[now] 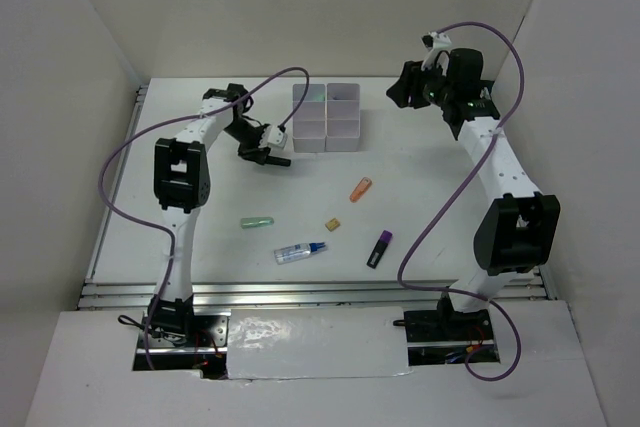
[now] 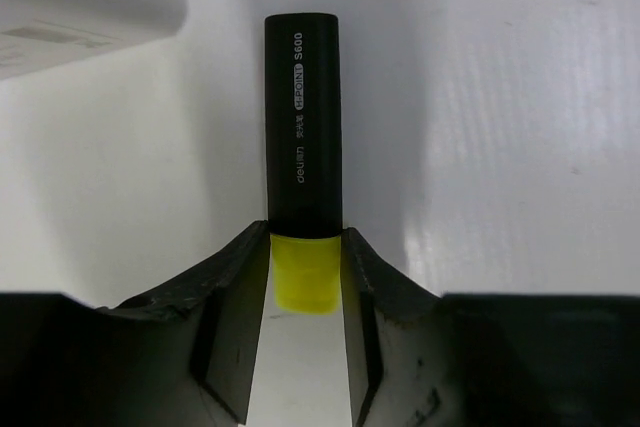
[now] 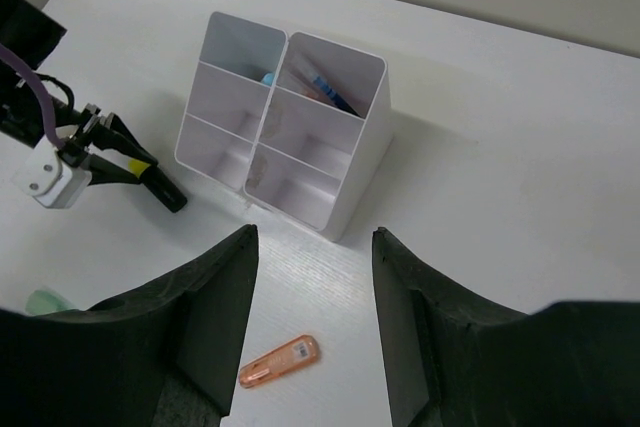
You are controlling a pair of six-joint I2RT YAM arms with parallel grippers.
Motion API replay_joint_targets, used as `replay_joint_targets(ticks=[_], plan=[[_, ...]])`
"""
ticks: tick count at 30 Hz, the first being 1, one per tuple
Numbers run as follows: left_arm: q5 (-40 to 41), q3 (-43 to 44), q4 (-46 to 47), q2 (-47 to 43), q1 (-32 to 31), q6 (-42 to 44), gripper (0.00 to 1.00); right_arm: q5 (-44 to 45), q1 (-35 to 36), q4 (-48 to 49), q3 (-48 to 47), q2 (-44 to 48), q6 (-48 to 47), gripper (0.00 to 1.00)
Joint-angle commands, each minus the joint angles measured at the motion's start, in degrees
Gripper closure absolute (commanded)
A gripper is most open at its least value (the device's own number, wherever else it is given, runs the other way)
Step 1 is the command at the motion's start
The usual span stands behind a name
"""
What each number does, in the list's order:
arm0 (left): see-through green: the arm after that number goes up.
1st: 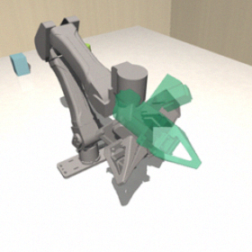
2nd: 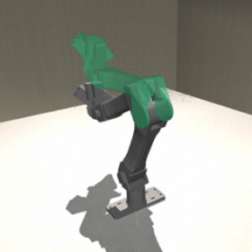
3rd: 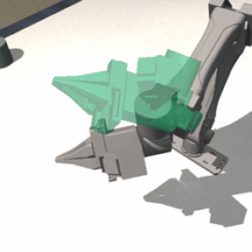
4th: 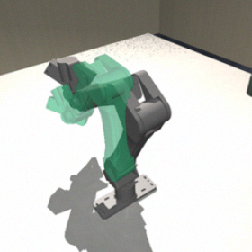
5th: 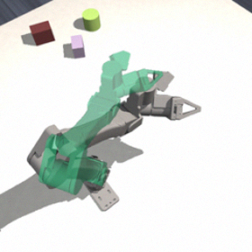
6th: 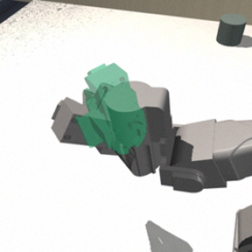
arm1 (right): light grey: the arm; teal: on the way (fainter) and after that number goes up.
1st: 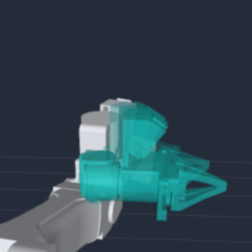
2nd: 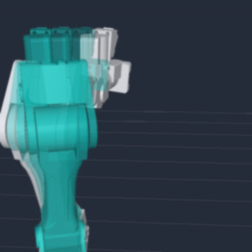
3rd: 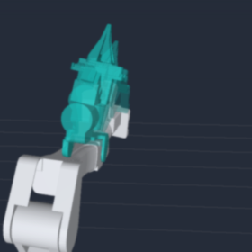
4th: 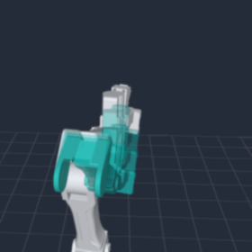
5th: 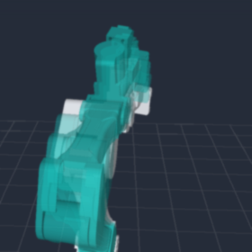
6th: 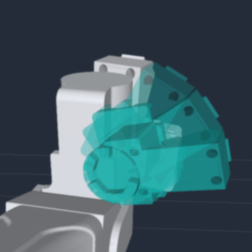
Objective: Sort the stationery into containers
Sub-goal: Move the stationery to the center of the board, then pick up the stationery from the center of the board, then place the stationery in the storage box.
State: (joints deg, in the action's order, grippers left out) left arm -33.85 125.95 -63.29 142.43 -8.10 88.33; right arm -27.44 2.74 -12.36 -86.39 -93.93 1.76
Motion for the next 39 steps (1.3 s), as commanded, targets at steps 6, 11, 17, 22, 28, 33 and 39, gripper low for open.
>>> replay_joint_targets(ticks=[6,11,17,22,28,33,39], plan=[[13.0,-8.6,-5.3,-3.2,-0.3,-8.1,0.81,-2.6,-1.6,-2.5,-2.5,2.5,-3.2,0.45],[26.1,-14.3,7.1,-12.7,-2.4,-15.0,0.96,-4.8,-2.3,-3.5,-0.2,5.4,-4.1,0.46],[36.7,-23.3,30.0,-27.3,-5.4,-14.8,1.00,-6.9,-6.3,-3.6,4.0,9.6,-5.8,0.46],[38.8,-26.9,42.1,-31.9,-7.9,-11.4,1.00,-8.7,-8.7,-2.6,6.9,12.2,-5.5,0.46],[40.9,-27.7,50.9,-32.6,-11.5,-3.5,1.00,-9.6,-10.8,-0.9,9.9,14.5,-5.2,0.47],[42.7,-32.7,65.8,-31.1,-13.2,5.3,1.00,-9.4,-12.0,1.1,11.4,14.8,-4.7,0.46],[42.6,-39.5,84.4,-28.2,-13.8,18.6,1.00,-8.5,-12.5,3.0,12.2,14.9,-3.2,0.46]])
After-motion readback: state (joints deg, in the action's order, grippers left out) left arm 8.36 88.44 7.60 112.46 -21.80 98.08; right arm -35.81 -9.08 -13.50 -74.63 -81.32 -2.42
